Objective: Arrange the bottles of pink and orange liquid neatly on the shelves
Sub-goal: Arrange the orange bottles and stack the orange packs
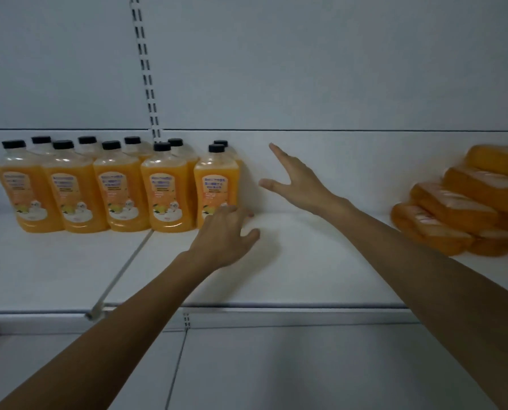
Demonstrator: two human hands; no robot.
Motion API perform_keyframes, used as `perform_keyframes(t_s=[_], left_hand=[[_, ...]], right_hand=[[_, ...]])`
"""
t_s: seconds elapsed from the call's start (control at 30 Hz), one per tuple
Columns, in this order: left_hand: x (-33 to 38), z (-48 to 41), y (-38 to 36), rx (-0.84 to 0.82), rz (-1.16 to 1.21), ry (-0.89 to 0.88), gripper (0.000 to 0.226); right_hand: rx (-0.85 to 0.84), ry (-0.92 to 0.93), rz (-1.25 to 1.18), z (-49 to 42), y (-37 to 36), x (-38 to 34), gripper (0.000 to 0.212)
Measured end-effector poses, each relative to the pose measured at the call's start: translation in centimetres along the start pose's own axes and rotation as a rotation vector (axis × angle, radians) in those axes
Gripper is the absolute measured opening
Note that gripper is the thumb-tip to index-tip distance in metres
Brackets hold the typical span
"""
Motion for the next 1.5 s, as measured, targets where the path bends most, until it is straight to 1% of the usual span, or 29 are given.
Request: perform_keyframes(t_s=[0.1,0.2,0.3,0.43,0.53,0.67,0.8,0.87,0.97,1.03,1.1,1.17,1.2,1.27,1.3,1.33,1.4,1.47,1.5], left_hand=[[5.6,-1.7,-1.2,0.012,0.021,-0.081,0.043],[11.2,-3.5,-3.2,-0.027,0.032,-0.147,0.043],[17.0,-5.1,-5.1,-0.054,0.062,-0.231,0.042],[24.0,-7.0,-6.7,-0.049,0.12,-0.34,0.041],[28.0,-8.3,-7.6,-0.028,0.171,-0.384,0.04],[31.0,-9.9,-8.7,-0.024,0.21,-0.396,0.044],[31.0,-12.0,-9.2,-0.017,0.329,-0.379,0.047],[30.1,-13.1,-9.3,-0.02,0.394,-0.351,0.046],[27.9,-15.1,-10.1,-0.044,0.453,-0.279,0.045],[26.2,-16.2,-11.1,-0.062,0.577,-0.189,0.045],[25.1,-16.8,-12.5,-0.092,0.741,-0.103,0.046],[24.7,-17.0,-13.7,-0.138,0.807,-0.056,0.05],[24.8,-17.2,-14.0,-0.151,0.812,-0.046,0.053],[25.2,-17.5,-14.2,-0.14,0.808,-0.033,0.055],[25.4,-17.6,-14.3,-0.127,0.807,-0.029,0.055],[25.6,-17.7,-14.3,-0.114,0.817,-0.025,0.055],[25.8,-17.6,-14.8,-0.098,0.867,0.006,0.053],[26.0,-17.4,-15.4,-0.08,0.917,0.044,0.052],[26.1,-17.4,-15.6,-0.07,0.936,0.062,0.053]], right_hand=[[0.024,-0.054,0.004,3.9,3.9,2.6,0.073],[0.073,-0.104,0.031,8.3,7.9,5.4,0.067],[0.145,-0.144,0.009,13.1,11.8,8.2,0.061],[0.249,-0.155,-0.018,19.7,16.7,11.4,0.054],[0.335,-0.174,0.009,23.8,19.8,13.3,0.049],[0.474,-0.211,0.056,27.5,23.2,15.4,0.042],[0.589,-0.296,-0.061,29.8,25.6,19.4,0.04],[0.611,-0.366,-0.09,30.4,26.3,21.8,0.041],[0.556,-0.478,-0.051,31.2,26.2,25.1,0.044],[0.547,-0.515,-0.076,31.6,26.0,27.2,0.044],[0.547,-0.536,-0.159,31.7,25.6,29.4,0.038],[0.552,-0.583,-0.297,32.0,24.9,31.6,0.027],[0.557,-0.595,-0.357,32.0,24.9,32.5,0.029],[0.518,-0.6,-0.405,31.5,25.6,34.8,0.044],[0.475,-0.6,-0.426,31.0,26.0,35.8,0.051],[0.412,-0.584,-0.457,30.4,26.3,36.7,0.052],[0.256,-0.555,-0.541,29.4,26.5,37.9,0.048],[0.112,-0.533,-0.55,28.8,26.6,39.7,0.06],[0.067,-0.503,-0.563,28.7,26.5,40.2,0.062]])
Point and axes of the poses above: each hand's wrist, its own z-axis away from the middle knuckle, its own y-axis out of the back of the hand, x = y × z, the point moved 5 cm from there along -z, towards the middle knuckle, and after that the axes turned 15 degrees about -x, right-handed, at the moved point
